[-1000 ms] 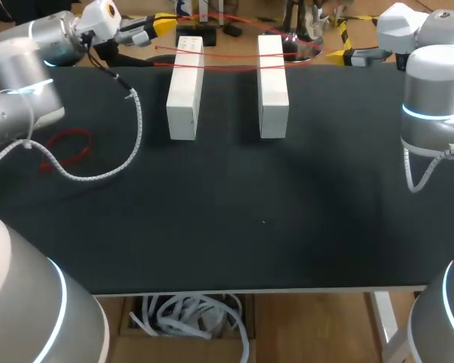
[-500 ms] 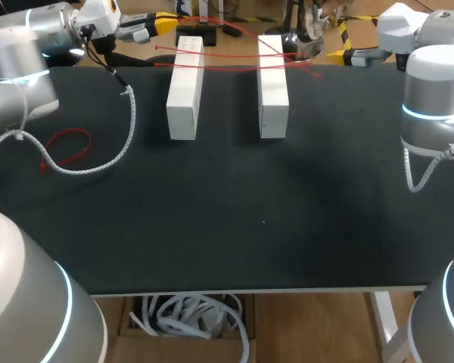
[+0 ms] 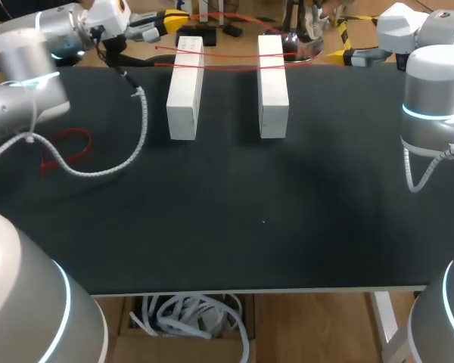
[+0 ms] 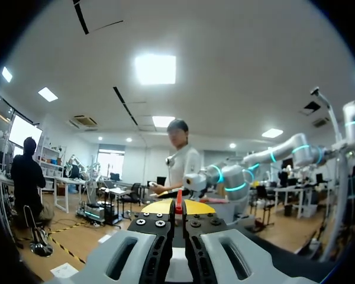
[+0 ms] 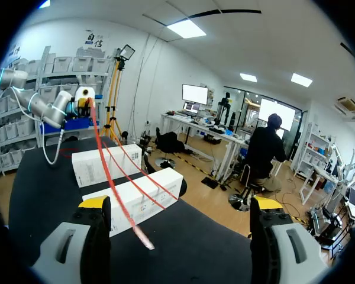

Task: Grab the tape and strap the tape.

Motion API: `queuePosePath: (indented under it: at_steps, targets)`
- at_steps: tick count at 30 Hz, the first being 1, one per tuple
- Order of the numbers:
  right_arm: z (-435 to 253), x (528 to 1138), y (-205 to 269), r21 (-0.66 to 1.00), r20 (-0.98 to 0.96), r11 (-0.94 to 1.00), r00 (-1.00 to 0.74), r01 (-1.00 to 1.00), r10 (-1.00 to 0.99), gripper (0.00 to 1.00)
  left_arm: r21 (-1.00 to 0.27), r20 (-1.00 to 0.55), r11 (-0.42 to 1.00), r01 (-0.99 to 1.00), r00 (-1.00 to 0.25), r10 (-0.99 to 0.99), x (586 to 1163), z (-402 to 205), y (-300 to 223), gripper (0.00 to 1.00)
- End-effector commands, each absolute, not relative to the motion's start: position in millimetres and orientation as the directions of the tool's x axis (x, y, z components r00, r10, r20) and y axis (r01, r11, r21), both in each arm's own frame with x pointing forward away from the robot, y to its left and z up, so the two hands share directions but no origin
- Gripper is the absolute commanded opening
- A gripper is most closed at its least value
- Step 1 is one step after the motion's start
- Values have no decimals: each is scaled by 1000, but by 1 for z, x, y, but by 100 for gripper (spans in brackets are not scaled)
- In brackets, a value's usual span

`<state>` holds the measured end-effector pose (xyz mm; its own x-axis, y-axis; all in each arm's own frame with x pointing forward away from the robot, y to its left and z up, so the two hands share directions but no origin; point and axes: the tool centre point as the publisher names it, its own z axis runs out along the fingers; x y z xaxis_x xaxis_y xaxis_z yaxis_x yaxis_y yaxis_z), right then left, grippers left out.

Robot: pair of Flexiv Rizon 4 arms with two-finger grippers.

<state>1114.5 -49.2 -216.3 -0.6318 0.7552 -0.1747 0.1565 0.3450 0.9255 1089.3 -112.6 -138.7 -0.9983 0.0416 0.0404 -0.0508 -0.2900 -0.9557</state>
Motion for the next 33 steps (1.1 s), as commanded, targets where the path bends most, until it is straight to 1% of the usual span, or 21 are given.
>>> queuePosePath:
  at_steps: [1,8,16,33]
  targets:
    - [-216,1114,-49,925,-174,345,-632,157,755,100,-951,35,-303,-54,-997,71,1101,-143,-121,0]
    - [-216,1114,-49,925,-174,345,-632,157,755,100,-946,17,-322,-42,-997,82,1098,-138,-124,0]
    - [-216,1114,-49,925,-174,345,-632,157,755,100,-924,17,-378,-51,-996,92,1102,-133,-131,0]
    - [-216,1114,-49,925,-174,345,-632,157,755,100,-925,9,-377,-43,-996,91,1109,-128,-138,0]
